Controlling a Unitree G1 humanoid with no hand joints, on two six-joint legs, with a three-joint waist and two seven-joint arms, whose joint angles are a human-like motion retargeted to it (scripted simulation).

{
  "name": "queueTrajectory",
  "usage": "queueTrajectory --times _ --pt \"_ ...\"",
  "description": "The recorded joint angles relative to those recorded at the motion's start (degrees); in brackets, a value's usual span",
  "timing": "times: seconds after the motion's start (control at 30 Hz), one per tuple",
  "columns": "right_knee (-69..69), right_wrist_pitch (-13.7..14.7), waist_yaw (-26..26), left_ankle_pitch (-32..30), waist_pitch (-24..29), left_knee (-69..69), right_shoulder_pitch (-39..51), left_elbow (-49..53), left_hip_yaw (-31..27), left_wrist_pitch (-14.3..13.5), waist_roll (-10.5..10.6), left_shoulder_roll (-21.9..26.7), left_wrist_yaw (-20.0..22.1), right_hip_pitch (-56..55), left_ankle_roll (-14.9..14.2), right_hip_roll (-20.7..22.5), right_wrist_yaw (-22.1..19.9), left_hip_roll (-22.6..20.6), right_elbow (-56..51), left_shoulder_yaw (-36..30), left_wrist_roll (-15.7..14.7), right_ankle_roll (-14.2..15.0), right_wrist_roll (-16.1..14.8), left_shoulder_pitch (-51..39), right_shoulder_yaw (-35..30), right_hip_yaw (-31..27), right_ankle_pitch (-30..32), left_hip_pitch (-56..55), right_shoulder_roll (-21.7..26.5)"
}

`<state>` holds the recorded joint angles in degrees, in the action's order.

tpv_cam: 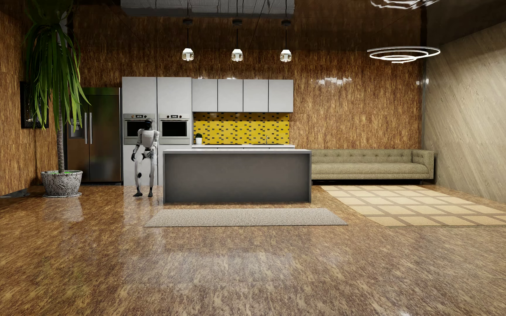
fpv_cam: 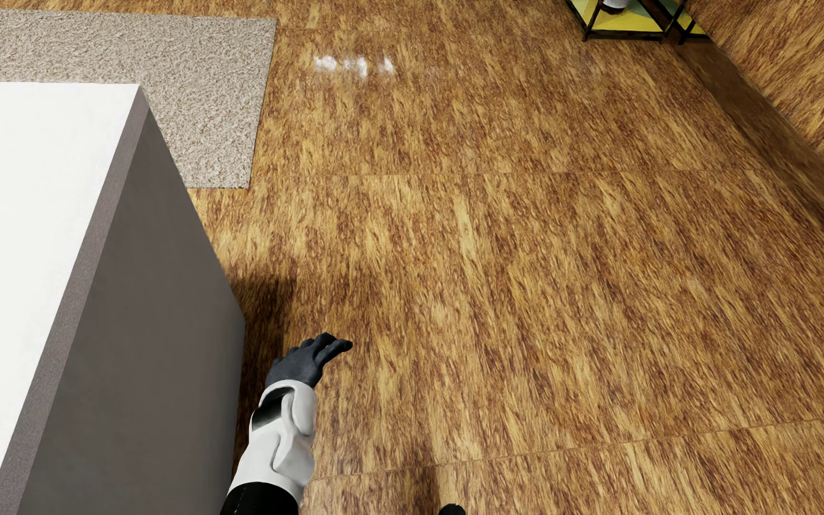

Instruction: Avoid the counter

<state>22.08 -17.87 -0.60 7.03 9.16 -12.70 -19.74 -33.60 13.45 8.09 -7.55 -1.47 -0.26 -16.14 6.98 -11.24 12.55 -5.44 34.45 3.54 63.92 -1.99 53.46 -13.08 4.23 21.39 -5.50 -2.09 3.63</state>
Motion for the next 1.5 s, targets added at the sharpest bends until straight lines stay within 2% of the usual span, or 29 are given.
queueTrajectory --times 0.03,0.07,0.13,0.17,0.2,0.27,0.3,0.33,0.37,0.43,0.53,0.6,0.63,0.73,0.77,0.8,0.87,0.9,0.97,1.03,1.07,1.1,1.13,1.2,1.23,1.27,1.33,1.43,1.5 --pt "-3.12 0.42 0.08 1.74 0.15 -0.53 0.12 1.70 -0.78 -0.34 0.11 0.54 0.87 -2.17 -0.24 2.55 -0.06 -0.28 -0.10 -0.78 -3.08 1.49 0.25 0.13 -0.37 -0.65 3.73 1.45 -0.04" --pt "-4.22 0.70 -0.17 3.62 0.14 -1.08 0.52 3.11 -0.64 -0.23 0.13 1.65 2.03 -3.19 -0.51 2.91 -0.05 -0.53 -0.34 -1.97 -3.85 0.85 0.63 1.04 -0.93 4.49 5.52 3.19 -0.03" --pt "-2.74 0.72 -0.80 7.47 -0.39 -3.56 1.11 3.89 0.48 1.49 0.28 4.36 1.91 -0.91 -0.82 0.71 -0.14 -1.90 -1.29 -5.21 0.37 -1.16 0.85 4.43 -1.36 21.89 1.79 6.67 -0.06" --pt "-2.29 0.76 -0.71 9.21 -0.90 -5.05 1.05 3.12 0.94 1.97 0.56 5.54 1.72 1.55 -1.02 0.40 -0.66 -2.72 -2.04 -6.38 2.65 -8.34 0.55 6.88 -1.03 25.72 0.67 8.67 -0.33" --pt "-2.84 1.05 -0.50 9.12 -1.52 -6.28 1.05 1.30 0.81 2.82 1.13 6.92 0.21 3.78 -1.01 0.93 -1.69 -2.87 -2.57 -7.09 4.95 -11.45 -0.49 9.60 -0.34 25.12 -1.11 10.62 -1.37" --pt "-0.19 0.20 -0.20 2.59 -2.22 -18.03 2.51 -4.18 2.18 6.79 3.37 7.66 -2.68 7.87 -3.33 0.78 -2.93 -0.93 -0.35 -4.21 5.66 -10.15 -2.36 16.46 0.82 23.52 -4.60 10.26 -3.17" --pt "0.79 -1.04 0.06 -3.36 -2.46 -28.74 3.21 -7.81 2.69 10.67 4.70 6.76 -2.94 9.25 -7.14 1.36 -3.37 1.59 0.79 -1.37 4.73 -8.88 -2.32 20.24 0.99 22.75 -5.96 6.34 -4.09" --pt "0.40 -0.91 0.32 -8.62 -2.71 -40.51 4.71 -10.17 1.84 14.48 5.98 6.27 -4.25 10.99 -14.39 2.34 -3.76 4.05 2.77 0.87 3.80 -7.42 -1.27 24.56 0.85 22.36 -6.86 1.22 -4.93" --pt "-0.28 0.24 0.63 -13.30 -2.87 -50.92 5.70 -12.26 0.10 16.70 7.33 5.98 -6.39 12.94 -14.11 3.06 -4.41 5.41 3.83 1.84 3.36 -5.76 -0.06 29.04 0.30 21.90 -7.47 -4.27 -5.36" --pt "-1.14 2.66 0.83 -10.71 -2.74 -63.71 7.38 -15.33 1.10 14.56 9.95 6.49 -11.85 15.83 -9.56 3.61 -5.87 13.24 4.44 -1.64 7.54 -2.44 -0.62 38.32 0.48 19.48 -8.43 -13.40 -5.79" --pt "-0.79 3.64 -1.61 -9.88 -1.46 -63.86 9.03 -15.27 7.48 7.09 13.25 3.76 -16.58 17.41 -5.83 3.60 -7.19 30.55 3.68 -4.51 14.52 2.10 -1.34 49.17 1.10 11.46 -10.04 -21.81 -6.02" --pt "-0.93 4.23 -3.57 -10.19 -0.41 -50.88 9.08 -13.52 10.45 4.63 14.42 0.05 -21.18 17.63 -4.56 2.87 -7.61 33.99 2.13 -1.11 14.14 5.13 -2.02 51.83 1.15 5.75 -10.87 -25.95 -5.90" --pt "-1.74 4.47 -4.19 -10.84 0.07 -40.61 9.18 -12.04 11.12 3.63 14.59 -1.43 -21.60 17.82 -6.06 2.42 -7.44 33.54 1.80 0.41 13.93 6.65 -2.30 52.07 0.98 3.42 -10.98 -27.07 -5.66" --pt "-5.32 3.35 -4.65 -15.15 1.16 -1.71 9.31 -6.20 4.60 1.80 13.98 -2.61 -17.71 19.49 -9.63 1.45 -6.50 28.78 3.45 1.83 16.44 11.31 -1.91 49.77 -0.26 -1.64 -11.42 -26.44 -4.11" --pt "-6.38 2.33 -4.34 -9.12 1.53 5.37 9.35 -2.96 3.66 1.91 13.71 -2.38 -15.87 20.46 -12.15 1.44 -6.55 29.20 5.06 2.08 17.15 12.91 -1.46 49.03 -0.61 -2.60 -11.68 -26.94 -3.57" --pt "-6.55 1.40 -3.79 -4.51 1.93 5.27 8.77 0.23 6.70 1.71 13.49 -1.92 -14.12 21.79 -17.47 1.07 -6.76 30.71 6.41 2.49 17.21 14.87 -1.27 47.80 -0.33 -2.70 -12.30 -27.69 -2.97" --pt "-6.77 -0.62 -3.38 -12.21 2.63 -2.91 5.84 4.75 11.98 2.62 12.55 -0.39 -12.38 25.29 -7.42 -0.40 -7.35 32.68 8.03 4.13 15.47 16.18 -2.13 43.06 2.39 -1.78 -12.72 -28.43 -1.49" --pt "-5.91 -2.31 -3.64 -19.04 2.96 -6.76 4.04 6.32 10.03 3.37 11.65 0.01 -11.90 26.95 -7.15 -1.72 -7.46 32.13 8.71 5.64 13.77 16.19 -2.10 39.88 3.28 -1.57 -11.69 -29.06 -0.87" --pt "2.20 -2.85 -4.05 -15.20 3.69 -18.01 0.02 7.44 8.53 5.10 9.29 -0.16 -7.22 27.85 -5.26 -7.74 -7.57 30.12 9.03 9.04 8.31 17.24 -1.25 32.02 4.04 -1.06 -4.70 -30.38 -0.06" --pt "16.98 -0.07 -3.81 -9.79 4.25 -20.52 -3.01 1.56 9.13 9.10 6.42 -0.26 -1.95 23.14 -4.54 -14.86 -9.11 25.11 7.73 13.27 2.31 0.60 -0.70 20.10 3.87 1.07 3.84 -27.63 -0.66" --pt "24.53 1.70 -3.21 -8.64 4.52 -19.67 -3.69 -4.16 8.63 12.54 5.05 0.78 -1.90 19.05 -4.30 -15.32 -10.19 22.58 5.98 13.74 1.84 -1.52 -0.57 13.06 3.25 0.09 2.32 -26.10 -1.75" --pt "30.76 3.46 -2.30 -8.10 4.70 -18.14 -3.85 -9.32 7.28 16.69 4.00 2.72 -4.71 14.51 -4.16 -13.02 -11.59 20.27 3.93 11.56 4.93 -3.23 -0.63 6.37 2.57 -1.74 -0.30 -24.67 -3.19" --pt "33.61 4.83 -1.33 -8.05 4.69 -15.95 -3.75 -13.09 5.32 16.85 3.34 5.07 -9.14 10.80 -3.97 -9.61 -13.19 17.93 1.40 5.70 11.29 -1.55 -1.28 0.42 2.22 -2.36 -1.66 -23.24 -4.71" --pt "26.93 5.85 -0.18 -8.31 3.95 -11.47 -3.06 -13.77 0.63 5.74 2.58 9.13 -11.64 8.65 -3.82 -6.14 -13.95 13.55 -3.46 -6.25 23.64 2.09 -3.28 -9.89 1.99 5.74 -3.33 -20.72 -6.72" --pt "18.86 5.42 -0.02 -8.25 3.35 -9.55 -2.37 -10.72 -1.52 0.45 2.28 9.08 -9.28 9.46 -3.83 -4.89 -13.40 11.73 -4.87 -6.93 23.86 3.08 -2.81 -13.33 0.78 11.08 -3.92 -19.37 -6.24" --pt "9.28 5.07 0.04 -7.75 2.82 -8.55 -1.40 -6.54 -3.33 -1.53 2.01 8.32 -6.14 10.29 -3.91 -2.36 -12.01 10.27 -5.61 -5.35 21.54 3.90 -1.98 -15.15 -0.96 13.39 -4.17 -18.09 -4.86" --pt "-3.56 3.80 -0.27 -6.17 2.11 -8.85 1.73 3.88 -5.99 -2.63 1.76 6.07 -0.80 10.19 -4.02 3.29 -8.12 8.41 -6.22 -1.52 10.56 4.38 -1.89 -15.41 -3.46 9.63 -4.29 -16.55 -1.44" --pt "-1.44 3.26 -1.64 -4.48 1.92 -11.65 6.56 19.18 -7.14 -3.88 1.75 7.75 5.65 4.35 -4.27 7.12 -8.21 7.26 -8.74 -0.02 -3.60 2.87 -2.81 -8.73 -4.07 -0.21 -2.96 -15.80 2.42" --pt "2.46 3.43 -1.92 -4.05 2.16 -12.49 8.23 24.10 -7.59 -3.48 1.75 8.90 8.16 -0.21 -4.47 8.19 -9.07 6.48 -12.02 1.62 -10.13 2.20 -3.32 -1.59 -3.77 -4.73 -1.58 -14.74 3.16"
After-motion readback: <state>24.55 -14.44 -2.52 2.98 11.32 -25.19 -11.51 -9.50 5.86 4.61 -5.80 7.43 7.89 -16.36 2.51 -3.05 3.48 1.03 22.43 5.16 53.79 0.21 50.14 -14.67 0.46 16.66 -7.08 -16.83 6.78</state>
